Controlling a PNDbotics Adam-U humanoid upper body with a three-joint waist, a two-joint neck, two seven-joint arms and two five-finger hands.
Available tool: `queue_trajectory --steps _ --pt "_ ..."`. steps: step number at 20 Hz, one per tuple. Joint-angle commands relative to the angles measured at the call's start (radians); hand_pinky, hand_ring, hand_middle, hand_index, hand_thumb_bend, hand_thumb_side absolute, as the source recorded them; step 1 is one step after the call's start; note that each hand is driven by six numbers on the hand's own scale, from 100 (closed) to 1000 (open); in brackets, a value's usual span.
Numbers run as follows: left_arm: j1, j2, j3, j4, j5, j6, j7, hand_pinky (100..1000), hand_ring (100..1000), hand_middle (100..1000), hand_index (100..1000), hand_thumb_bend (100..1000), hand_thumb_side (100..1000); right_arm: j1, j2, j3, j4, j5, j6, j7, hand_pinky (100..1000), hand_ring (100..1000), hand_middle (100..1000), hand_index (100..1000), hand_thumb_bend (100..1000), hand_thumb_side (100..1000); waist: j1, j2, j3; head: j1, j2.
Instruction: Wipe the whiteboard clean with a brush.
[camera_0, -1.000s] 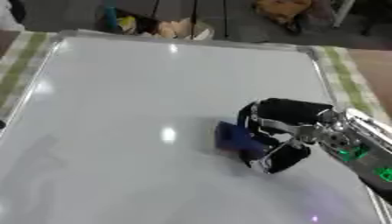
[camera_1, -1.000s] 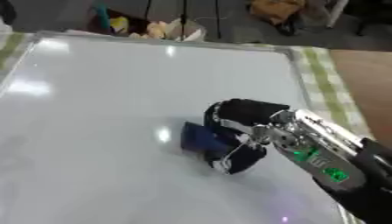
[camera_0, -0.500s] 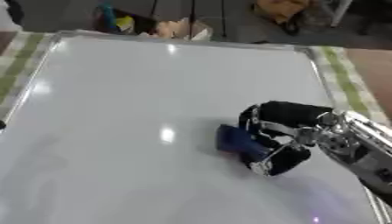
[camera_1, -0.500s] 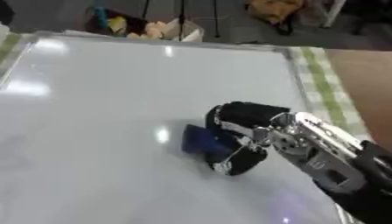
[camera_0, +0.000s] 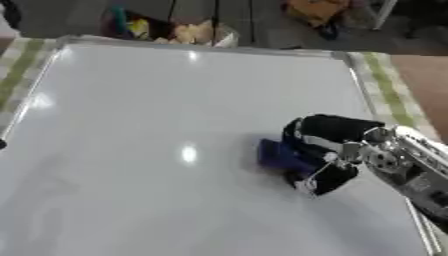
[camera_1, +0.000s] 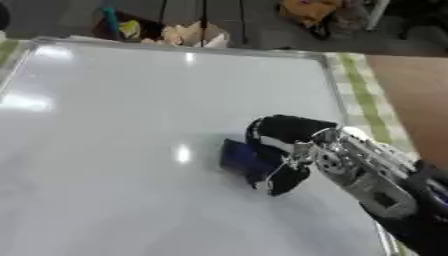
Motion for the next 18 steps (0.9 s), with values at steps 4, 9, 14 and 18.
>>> queue_trajectory --steps 4,9,14,18 --pt "-0.003 0.014 -0.002 -0.018 0.001 0.000 -0.006 430 915 815 592 100 956 0.000 -0.050 -0.034 -0.024 0.021 0.039 0.007 378 584 519 118 100 156 0.003 -0.035 -0.002 0.001 -0.003" --pt "-0.001 0.015 -0.002 -0.018 0.001 0.000 -0.010 430 915 815 592 100 956 0.008 -0.066 -0.050 -0.045 0.028 0.064 0.010 366 578 511 116 100 140 0.002 -0.041 -0.008 0.006 0.001" --pt "0.001 0.015 -0.002 -0.018 0.001 0.001 -0.013 431 916 816 592 100 957 0.023 -0.077 -0.060 -0.054 0.041 0.085 0.009 364 576 508 117 100 137 0.003 -0.044 -0.011 0.010 0.000" --pt "0.001 0.014 -0.003 -0.018 0.001 0.002 -0.017 431 916 816 592 100 958 0.035 -0.084 -0.066 -0.050 0.054 0.094 0.010 365 585 508 119 100 134 0.002 -0.046 -0.016 0.012 -0.001"
